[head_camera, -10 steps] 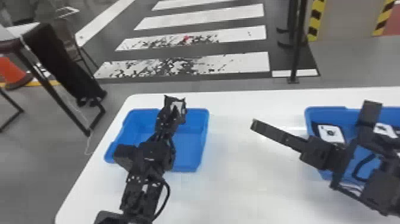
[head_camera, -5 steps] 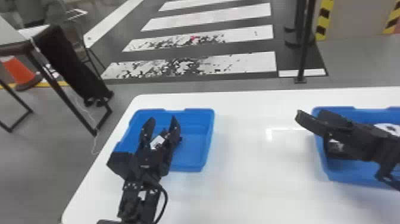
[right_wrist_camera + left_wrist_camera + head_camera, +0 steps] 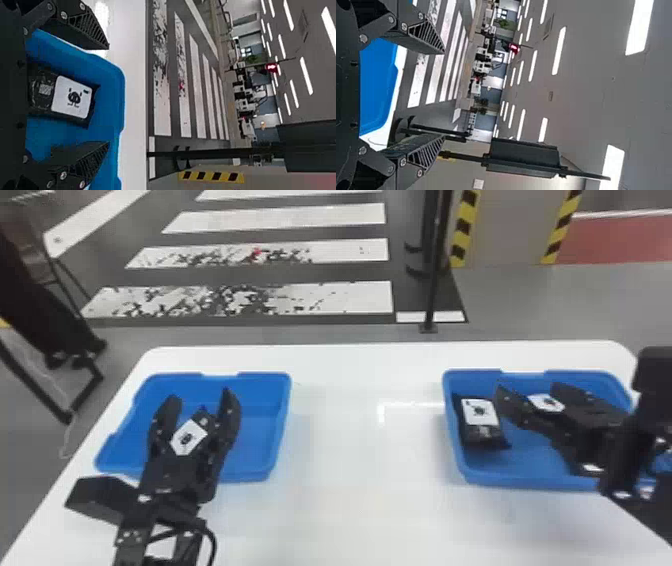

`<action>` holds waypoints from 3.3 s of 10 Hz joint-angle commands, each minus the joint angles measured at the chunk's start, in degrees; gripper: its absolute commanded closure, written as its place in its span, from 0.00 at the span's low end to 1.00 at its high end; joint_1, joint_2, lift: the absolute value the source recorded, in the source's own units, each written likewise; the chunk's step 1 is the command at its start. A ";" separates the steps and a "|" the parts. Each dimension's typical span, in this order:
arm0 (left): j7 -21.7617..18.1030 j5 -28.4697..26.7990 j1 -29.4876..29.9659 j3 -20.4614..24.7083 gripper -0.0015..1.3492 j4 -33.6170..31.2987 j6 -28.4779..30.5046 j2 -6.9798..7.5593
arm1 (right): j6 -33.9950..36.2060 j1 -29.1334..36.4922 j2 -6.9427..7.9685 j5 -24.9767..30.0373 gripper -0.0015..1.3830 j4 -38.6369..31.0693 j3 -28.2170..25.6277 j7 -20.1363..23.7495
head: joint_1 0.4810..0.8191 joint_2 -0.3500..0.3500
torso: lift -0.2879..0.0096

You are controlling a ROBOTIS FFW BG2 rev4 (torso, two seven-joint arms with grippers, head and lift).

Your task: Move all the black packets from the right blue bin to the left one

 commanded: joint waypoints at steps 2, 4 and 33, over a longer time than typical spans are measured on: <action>-0.22 1.02 1.44 -0.21 0.33 -0.62 -0.22 -0.28 | 1.56 -0.76 0.99 1.64 0.15 5.01 0.18 -1.31 | 0.63 0.61 | 0.40; -0.30 1.13 1.30 -0.55 0.33 -0.62 0.06 -0.37 | 0.58 -3.71 1.17 1.52 0.15 11.48 2.24 -1.40 | 0.63 0.59 | 0.40; -6.90 27.18 2.14 -9.70 0.34 -12.85 12.29 1.65 | -15.60 -17.35 -3.67 -17.10 0.86 24.98 15.83 32.79 | 0.63 0.72 | 0.40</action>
